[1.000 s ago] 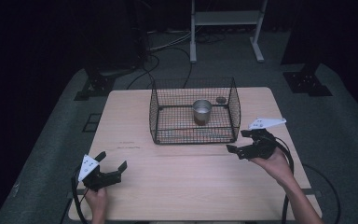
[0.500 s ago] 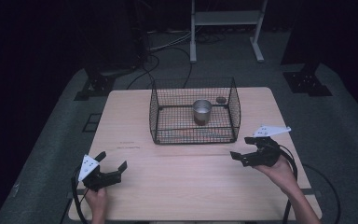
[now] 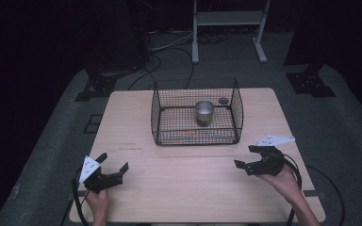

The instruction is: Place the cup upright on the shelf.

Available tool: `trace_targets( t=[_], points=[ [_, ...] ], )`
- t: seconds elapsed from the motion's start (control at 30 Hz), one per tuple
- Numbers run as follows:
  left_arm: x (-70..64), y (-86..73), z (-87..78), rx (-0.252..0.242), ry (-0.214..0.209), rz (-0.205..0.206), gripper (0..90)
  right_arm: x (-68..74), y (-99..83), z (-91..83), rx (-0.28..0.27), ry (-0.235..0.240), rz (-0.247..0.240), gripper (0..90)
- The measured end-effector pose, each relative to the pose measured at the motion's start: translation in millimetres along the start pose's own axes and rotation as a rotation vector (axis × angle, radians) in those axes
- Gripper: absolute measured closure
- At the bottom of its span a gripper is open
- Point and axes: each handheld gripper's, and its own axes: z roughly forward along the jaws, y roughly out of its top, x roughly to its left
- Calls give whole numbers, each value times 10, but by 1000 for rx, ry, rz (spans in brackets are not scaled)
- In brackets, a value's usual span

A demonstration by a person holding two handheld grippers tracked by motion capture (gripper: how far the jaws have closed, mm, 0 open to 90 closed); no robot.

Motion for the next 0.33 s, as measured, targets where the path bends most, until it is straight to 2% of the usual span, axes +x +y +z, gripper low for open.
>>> trace_targets(
  t=[0.2,0.27,0.3,0.33],
  points=[
    [1,0,1,-1,0,0,0,24,-134,25,-6,-20,10,124],
    [1,0,2,-1,1,-1,0,38,-213,20,-24,-40,26,124],
    [-1,1,4,0,2,-1,0,47,-315,9,-53,-50,61,127],
    [-1,1,4,0,2,-1,0,47,-315,9,-53,-50,61,127]
  ],
)
